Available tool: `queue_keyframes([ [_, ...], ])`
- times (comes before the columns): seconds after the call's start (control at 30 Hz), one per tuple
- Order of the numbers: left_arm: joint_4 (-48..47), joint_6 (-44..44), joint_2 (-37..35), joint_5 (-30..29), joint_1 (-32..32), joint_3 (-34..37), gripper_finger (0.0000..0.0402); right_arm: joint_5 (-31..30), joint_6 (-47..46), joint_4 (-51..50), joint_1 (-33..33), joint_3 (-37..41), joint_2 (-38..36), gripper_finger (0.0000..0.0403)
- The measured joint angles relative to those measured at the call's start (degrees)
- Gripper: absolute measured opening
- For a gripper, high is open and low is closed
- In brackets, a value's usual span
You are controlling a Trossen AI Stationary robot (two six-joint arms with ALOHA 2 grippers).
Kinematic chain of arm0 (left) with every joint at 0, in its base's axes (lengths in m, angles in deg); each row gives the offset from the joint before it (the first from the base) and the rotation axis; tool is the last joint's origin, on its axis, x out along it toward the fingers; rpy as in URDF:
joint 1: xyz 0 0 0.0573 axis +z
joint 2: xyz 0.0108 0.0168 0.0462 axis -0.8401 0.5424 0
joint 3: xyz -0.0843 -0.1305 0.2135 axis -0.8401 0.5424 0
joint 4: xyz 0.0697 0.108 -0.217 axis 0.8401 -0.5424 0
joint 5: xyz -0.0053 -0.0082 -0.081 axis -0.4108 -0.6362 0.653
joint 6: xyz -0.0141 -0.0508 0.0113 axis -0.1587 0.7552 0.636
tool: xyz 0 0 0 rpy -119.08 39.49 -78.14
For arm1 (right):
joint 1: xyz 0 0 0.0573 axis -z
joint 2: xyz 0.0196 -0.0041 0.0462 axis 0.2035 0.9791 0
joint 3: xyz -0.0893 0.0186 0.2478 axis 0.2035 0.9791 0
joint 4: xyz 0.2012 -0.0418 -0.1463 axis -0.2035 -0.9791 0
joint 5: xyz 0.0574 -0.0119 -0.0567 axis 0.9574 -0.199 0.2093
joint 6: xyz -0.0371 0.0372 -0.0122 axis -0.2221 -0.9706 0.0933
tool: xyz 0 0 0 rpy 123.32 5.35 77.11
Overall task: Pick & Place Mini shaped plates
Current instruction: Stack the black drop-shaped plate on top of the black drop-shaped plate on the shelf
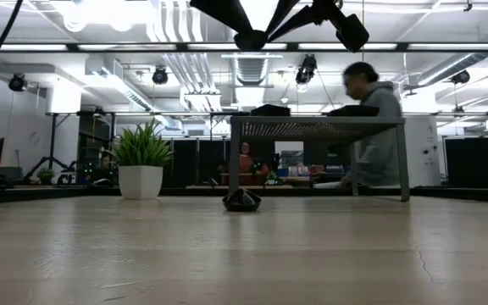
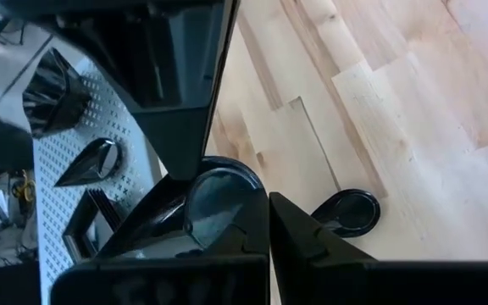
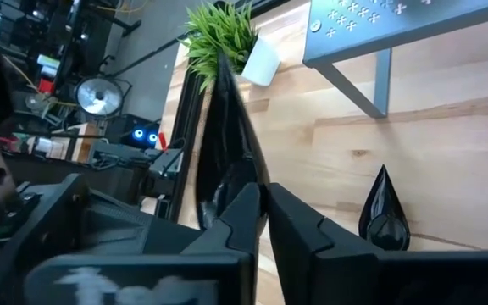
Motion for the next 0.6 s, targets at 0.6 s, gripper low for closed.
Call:
queue_keyframes([
  [0.6,3.6,-0.1,-2.6,-0.8,-0.4,0.0,0.0068,0.0,3.1,0.3,1.5,0.0,0.0,0.0008],
])
